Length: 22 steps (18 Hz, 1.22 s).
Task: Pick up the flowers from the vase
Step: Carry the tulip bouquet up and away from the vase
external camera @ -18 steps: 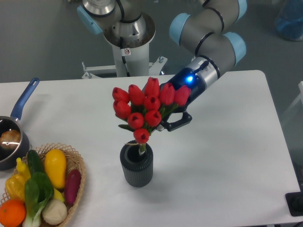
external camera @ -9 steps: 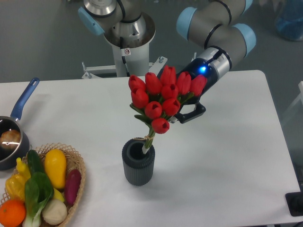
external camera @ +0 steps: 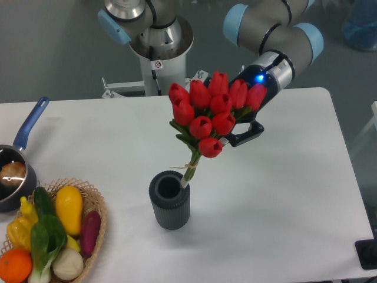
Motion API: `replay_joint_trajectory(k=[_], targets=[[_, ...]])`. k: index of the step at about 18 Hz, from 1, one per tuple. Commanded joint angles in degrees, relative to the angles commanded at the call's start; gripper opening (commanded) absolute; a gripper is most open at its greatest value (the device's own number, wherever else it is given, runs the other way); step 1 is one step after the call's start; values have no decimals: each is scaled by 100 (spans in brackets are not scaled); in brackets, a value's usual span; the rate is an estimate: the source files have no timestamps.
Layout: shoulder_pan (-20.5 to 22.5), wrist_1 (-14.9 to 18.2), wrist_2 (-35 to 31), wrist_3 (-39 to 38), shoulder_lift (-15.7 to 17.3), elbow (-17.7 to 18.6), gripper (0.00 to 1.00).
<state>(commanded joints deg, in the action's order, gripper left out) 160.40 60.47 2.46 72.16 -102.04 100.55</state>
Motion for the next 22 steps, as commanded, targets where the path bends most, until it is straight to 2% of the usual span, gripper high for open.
replay_joint_trajectory(k=[8,22], targets=[[141,-9,-26,-79,-35,-263,52],[176,-26,-88,-9,-61,-246,52]])
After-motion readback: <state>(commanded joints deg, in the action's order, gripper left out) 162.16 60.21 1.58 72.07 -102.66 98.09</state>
